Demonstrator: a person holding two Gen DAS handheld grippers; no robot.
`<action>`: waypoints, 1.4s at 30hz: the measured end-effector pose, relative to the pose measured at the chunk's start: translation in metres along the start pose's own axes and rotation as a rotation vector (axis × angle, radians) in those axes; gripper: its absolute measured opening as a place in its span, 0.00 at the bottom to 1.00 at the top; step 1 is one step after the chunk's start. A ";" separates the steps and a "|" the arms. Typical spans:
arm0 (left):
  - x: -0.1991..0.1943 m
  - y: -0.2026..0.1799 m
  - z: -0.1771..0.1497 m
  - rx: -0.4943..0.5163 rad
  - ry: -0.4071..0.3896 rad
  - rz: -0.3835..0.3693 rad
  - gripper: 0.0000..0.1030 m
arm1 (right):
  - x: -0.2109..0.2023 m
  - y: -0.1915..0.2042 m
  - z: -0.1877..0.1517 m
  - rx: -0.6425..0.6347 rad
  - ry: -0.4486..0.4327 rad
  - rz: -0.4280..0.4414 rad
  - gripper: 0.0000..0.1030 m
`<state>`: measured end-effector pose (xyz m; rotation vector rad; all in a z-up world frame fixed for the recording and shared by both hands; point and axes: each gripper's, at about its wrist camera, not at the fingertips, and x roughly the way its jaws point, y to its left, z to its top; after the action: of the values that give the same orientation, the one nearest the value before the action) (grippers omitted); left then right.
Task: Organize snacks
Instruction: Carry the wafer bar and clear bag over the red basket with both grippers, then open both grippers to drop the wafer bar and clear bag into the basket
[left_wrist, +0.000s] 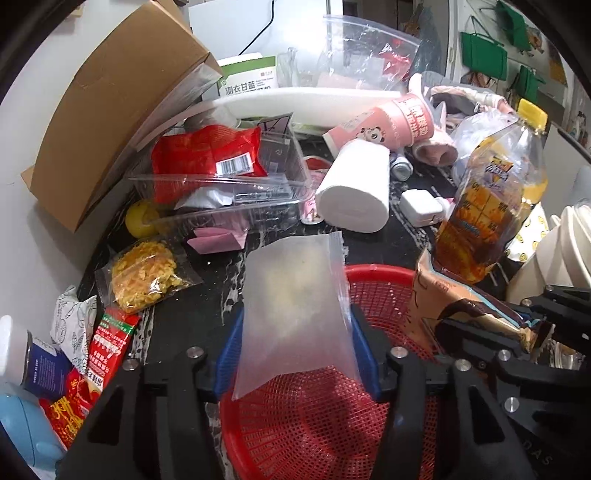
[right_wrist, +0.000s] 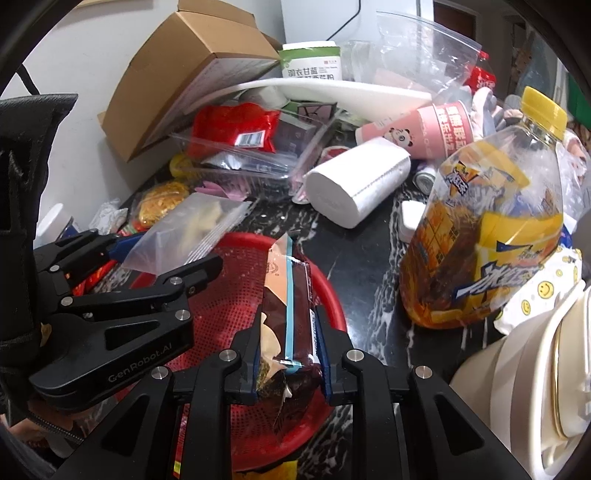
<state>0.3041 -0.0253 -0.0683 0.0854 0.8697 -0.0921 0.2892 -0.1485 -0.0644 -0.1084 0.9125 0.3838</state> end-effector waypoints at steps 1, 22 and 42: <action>0.000 0.000 0.000 0.001 0.006 0.006 0.58 | 0.000 0.000 0.000 0.002 0.002 -0.006 0.25; -0.057 -0.004 0.009 0.004 -0.072 0.041 0.73 | -0.060 0.007 0.007 -0.003 -0.086 -0.070 0.42; -0.180 -0.013 -0.008 0.014 -0.240 0.021 0.73 | -0.179 0.043 -0.015 -0.039 -0.255 -0.112 0.45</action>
<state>0.1812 -0.0288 0.0641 0.0945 0.6280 -0.0867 0.1641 -0.1625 0.0706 -0.1417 0.6443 0.3033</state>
